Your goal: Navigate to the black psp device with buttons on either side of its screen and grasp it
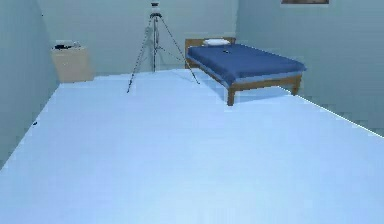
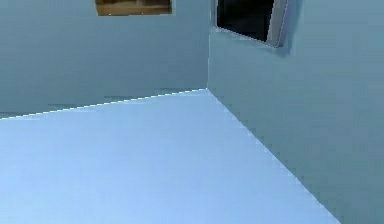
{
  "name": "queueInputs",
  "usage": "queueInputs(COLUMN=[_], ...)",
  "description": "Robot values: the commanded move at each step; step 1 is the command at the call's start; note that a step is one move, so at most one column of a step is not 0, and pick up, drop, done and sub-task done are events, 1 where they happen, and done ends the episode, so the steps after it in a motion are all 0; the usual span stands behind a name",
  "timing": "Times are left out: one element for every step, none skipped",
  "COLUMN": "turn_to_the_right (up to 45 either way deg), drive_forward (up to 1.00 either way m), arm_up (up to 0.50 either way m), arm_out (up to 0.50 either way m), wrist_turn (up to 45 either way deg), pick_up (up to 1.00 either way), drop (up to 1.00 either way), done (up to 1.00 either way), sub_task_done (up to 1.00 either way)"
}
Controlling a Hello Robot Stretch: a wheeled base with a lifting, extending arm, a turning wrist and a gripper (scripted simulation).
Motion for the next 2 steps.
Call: queueInputs(turn_to_the_right=[-27.0, -3.0], drive_forward=[0.0, 0.0], arm_up=[0.0, 0.0], arm_out=[0.0, 0.0], wrist_turn=[0.0, 0.0], pick_up=[0.0, 0.0], drop=[0.0, 0.0], done=[0.0, 0.0], sub_task_done=[0.0, 0.0])
